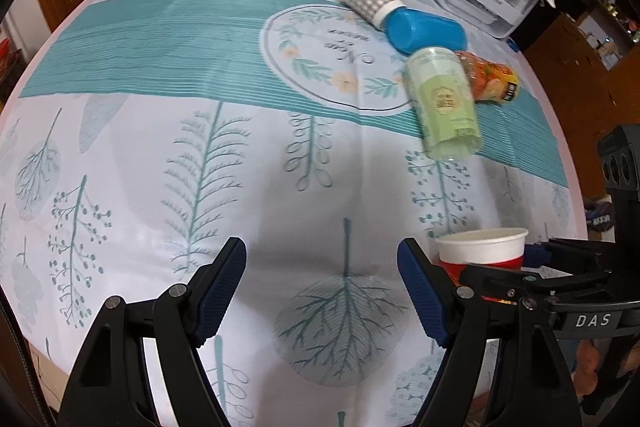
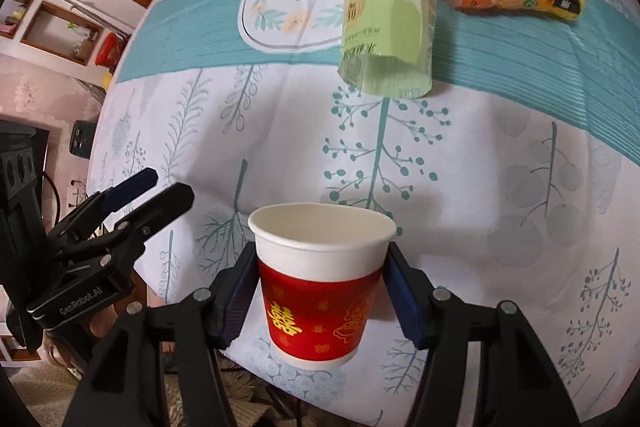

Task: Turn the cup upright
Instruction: 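Lower the red cup rim-up onto the cloth with the right gripper and open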

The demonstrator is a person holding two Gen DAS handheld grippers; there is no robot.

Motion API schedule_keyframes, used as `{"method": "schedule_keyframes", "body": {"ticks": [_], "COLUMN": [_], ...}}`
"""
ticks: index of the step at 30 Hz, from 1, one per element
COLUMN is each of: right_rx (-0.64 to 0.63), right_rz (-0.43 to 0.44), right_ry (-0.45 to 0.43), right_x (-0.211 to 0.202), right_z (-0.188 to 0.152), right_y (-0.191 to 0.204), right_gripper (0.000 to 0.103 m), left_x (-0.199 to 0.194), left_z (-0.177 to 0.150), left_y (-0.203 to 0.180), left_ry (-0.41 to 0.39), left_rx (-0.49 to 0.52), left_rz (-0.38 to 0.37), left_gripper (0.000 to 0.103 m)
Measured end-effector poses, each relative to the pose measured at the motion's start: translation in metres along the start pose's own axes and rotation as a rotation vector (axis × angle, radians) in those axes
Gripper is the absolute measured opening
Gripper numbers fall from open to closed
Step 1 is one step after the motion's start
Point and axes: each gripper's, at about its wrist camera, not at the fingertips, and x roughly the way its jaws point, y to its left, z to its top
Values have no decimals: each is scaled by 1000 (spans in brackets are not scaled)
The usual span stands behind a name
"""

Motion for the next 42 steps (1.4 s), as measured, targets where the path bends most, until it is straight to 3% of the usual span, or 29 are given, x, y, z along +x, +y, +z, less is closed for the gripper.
{"method": "schedule_keyframes", "body": {"ticks": [4, 15, 22, 32, 42], "right_rx": [20, -43, -130, -122, -210], "right_rz": [13, -50, -113, -115, -169], "right_ry": [-86, -549, -766, -798, -787], "right_x": [-12, -42, -30, -15, -15], "right_z": [-7, -35, -46, -52, -73], "right_y": [-7, -13, -10, -15, -2], "right_gripper": [61, 61, 61, 61, 64], "left_x": [-4, -1, 6, 12, 10], "left_z": [1, 0, 0, 7, 8], "left_y": [-3, -23, -39, -50, -41], "left_ry": [-18, -63, -98, -143, -161], "left_rx": [12, 181, 369, 526, 514], "left_rz": [-38, -144, -206, -260, -309], "left_gripper": [77, 81, 83, 83, 83]}}
